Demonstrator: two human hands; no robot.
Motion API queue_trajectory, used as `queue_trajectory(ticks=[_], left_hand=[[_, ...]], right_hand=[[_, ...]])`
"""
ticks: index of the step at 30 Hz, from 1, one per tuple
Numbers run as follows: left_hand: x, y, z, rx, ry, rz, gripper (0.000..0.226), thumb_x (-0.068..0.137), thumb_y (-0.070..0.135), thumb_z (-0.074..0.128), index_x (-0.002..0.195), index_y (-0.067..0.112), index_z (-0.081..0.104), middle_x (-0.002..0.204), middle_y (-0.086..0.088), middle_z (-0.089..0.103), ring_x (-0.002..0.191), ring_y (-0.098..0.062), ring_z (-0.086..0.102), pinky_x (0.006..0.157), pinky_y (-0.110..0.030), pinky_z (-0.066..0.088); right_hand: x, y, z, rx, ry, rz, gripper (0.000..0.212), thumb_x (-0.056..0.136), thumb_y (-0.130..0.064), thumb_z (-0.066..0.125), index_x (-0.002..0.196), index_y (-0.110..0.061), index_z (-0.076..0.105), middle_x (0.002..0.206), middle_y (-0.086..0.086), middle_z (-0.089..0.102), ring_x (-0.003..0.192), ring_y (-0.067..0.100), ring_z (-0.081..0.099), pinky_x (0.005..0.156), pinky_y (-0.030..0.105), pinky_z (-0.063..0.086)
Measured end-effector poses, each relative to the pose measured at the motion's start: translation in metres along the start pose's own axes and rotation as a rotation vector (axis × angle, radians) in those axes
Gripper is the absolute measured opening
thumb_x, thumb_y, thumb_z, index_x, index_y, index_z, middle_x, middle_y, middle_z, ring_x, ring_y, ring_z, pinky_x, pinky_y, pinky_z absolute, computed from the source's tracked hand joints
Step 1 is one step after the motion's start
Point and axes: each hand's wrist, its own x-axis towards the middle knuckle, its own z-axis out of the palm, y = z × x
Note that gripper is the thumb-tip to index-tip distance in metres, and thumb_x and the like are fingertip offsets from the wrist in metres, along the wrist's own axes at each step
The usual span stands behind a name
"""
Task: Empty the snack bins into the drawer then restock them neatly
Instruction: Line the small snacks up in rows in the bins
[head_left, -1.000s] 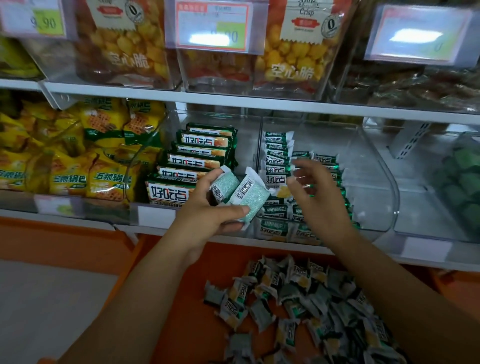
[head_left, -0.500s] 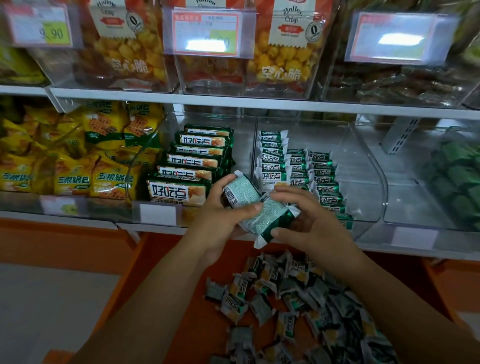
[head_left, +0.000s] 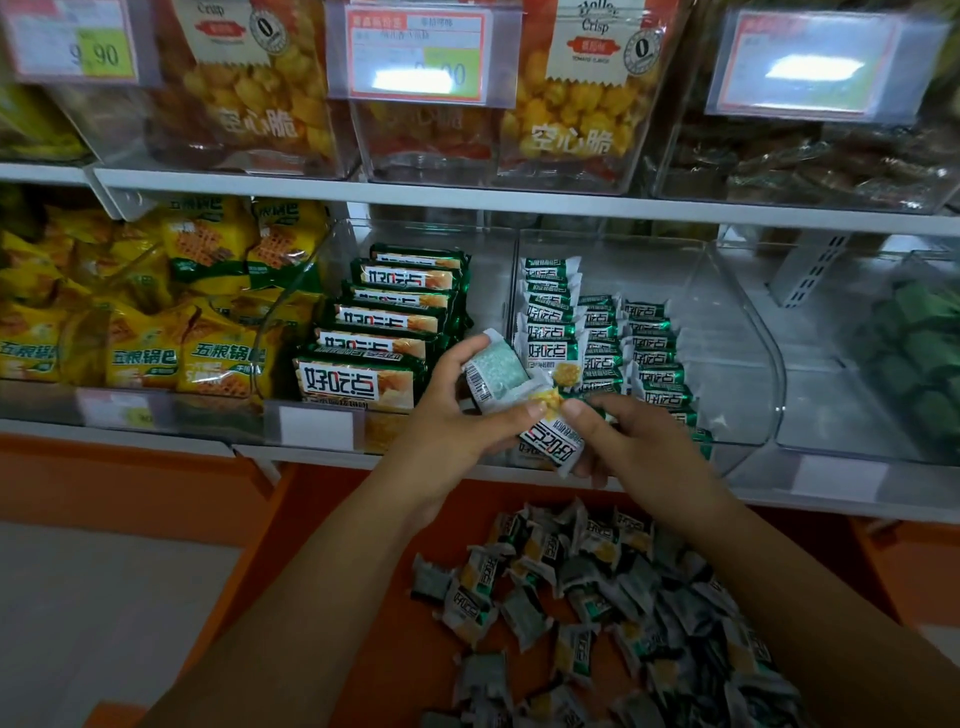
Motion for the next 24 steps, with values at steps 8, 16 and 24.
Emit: queue_trajectory(ticks=[8,16,24], left_hand=[[0.003,-0.007,0.001,-0.010,0.030,-0.014,0.061,0.078,0.021,0.080,0.126,0.049,0.052,0.136,-0.001,0.054,0.100,-0.015,0.069,0.068,-0.024,0.056],[0.002,-0.004,0.007,0.101,0.086,0.040,0.068,0.052,0.059,0.081,0.113,0.066,0.051,0.143,0.004,0.049,0.129,-0.027,0.050,0.101,-0.056,0.047],[0.009,-0.006,-0.001,-0.028,0.198,0.096,0.051,0.087,0.020,0.072,0.127,0.043,0.052,0.120,0.008,0.061,0.101,-0.013,0.067,0.079,-0.034,0.060]], right_hand=[[-0.005,0.006,0.004,0.191,-0.101,0.143,0.048,0.074,-0.052,0.066,0.115,-0.029,0.061,0.100,-0.005,0.071,0.086,0.012,0.070,0.082,0.031,0.057],[0.000,0.004,0.005,0.329,-0.041,0.177,0.046,0.078,-0.032,0.076,0.121,-0.029,0.057,0.108,0.001,0.065,0.089,0.017,0.069,0.077,0.029,0.057],[0.020,0.005,-0.005,0.649,0.111,0.204,0.043,0.078,-0.017,0.072,0.118,-0.011,0.055,0.113,0.009,0.070,0.101,0.025,0.069,0.089,0.038,0.056]])
